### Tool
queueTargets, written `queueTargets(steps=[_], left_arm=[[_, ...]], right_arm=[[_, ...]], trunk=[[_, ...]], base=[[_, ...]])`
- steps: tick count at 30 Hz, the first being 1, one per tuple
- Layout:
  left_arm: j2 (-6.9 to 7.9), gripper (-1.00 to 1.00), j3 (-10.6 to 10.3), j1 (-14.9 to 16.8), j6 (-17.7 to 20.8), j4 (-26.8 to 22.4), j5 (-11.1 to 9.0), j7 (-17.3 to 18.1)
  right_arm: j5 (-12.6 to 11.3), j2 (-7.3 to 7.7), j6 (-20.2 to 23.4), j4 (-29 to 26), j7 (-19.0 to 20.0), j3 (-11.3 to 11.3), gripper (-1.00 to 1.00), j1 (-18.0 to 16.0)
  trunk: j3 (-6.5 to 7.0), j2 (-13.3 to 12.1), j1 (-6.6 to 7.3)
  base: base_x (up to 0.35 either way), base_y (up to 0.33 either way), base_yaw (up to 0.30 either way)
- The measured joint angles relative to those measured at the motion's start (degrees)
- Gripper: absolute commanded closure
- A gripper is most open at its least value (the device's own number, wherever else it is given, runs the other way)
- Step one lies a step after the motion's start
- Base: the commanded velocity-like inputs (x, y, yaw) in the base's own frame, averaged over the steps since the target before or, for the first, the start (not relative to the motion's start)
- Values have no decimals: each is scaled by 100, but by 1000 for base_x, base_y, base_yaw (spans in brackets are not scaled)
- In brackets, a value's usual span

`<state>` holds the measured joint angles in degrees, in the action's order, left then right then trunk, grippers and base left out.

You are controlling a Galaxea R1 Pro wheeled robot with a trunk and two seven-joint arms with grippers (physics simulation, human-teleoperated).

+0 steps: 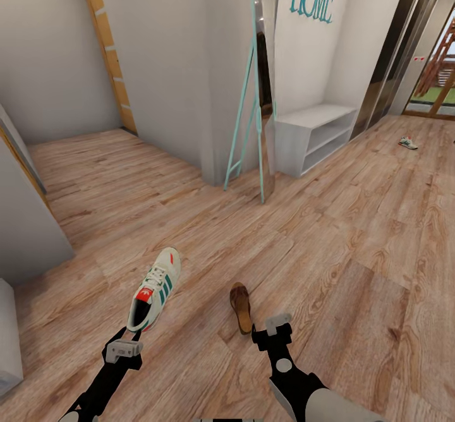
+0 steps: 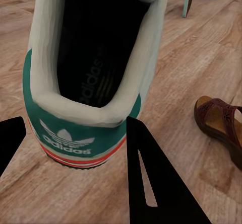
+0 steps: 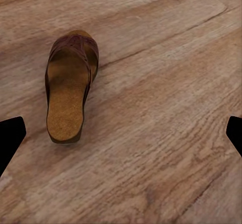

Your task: Pick up the two gym shoes and the two sandals from the corridor floor and place them onto the hallstand (shoe rack) in the corridor, making sure they are on the rack and not on the floor. Arrange them so the two gym shoes are next to each other and the two sandals are next to each other.

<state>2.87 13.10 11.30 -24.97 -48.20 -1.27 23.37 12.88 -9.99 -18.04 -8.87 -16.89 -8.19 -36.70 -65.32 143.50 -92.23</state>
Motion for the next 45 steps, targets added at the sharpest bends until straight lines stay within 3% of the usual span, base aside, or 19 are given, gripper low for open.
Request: queueTargets(steps=[14, 19, 22, 25, 28, 30, 32, 45], left_arm=[[71, 100, 12, -6, 23, -121, -10, 46], [362, 100, 8, 116, 242, -393, -69, 376], [658, 100, 29, 268, 951, -864, -199, 763], [876, 100, 32, 320, 1293, -1079, -337, 947], [963, 100, 25, 331, 1393, -1160, -451, 997], [1071, 100, 30, 347, 1522, -1248, -697, 1055], [1132, 100, 34, 326, 1554, -1296, -738, 1143], [1168, 100, 39, 178, 1463, -1306, -777, 1292]], right_arm=[[0, 0, -1, 0, -1, -3, -100, 0], [0, 0, -2, 0, -5, -6, -100, 0], [0, 0, -1, 0, -7, -5, -100, 0], [0, 0, -2, 0, -7, -7, -100, 0], [0, 0, -3, 0, -7, -7, -100, 0], [0, 0, -1, 0, -8, -5, -100, 0], [0, 0, 0, 0, -8, -6, -100, 0], [1, 0, 0, 0, -47, -1, -100, 0]], trunk=[[-1, 0, 0], [-1, 0, 0], [-1, 0, 0], [-1, 0, 0], [-1, 0, 0], [-1, 0, 0], [-1, 0, 0], [-1, 0, 0]], base=[[0, 0, 0], [0, 0, 0], [0, 0, 0], [0, 0, 0], [0, 0, 0], [0, 0, 0], [0, 0, 0], [0, 0, 0]])
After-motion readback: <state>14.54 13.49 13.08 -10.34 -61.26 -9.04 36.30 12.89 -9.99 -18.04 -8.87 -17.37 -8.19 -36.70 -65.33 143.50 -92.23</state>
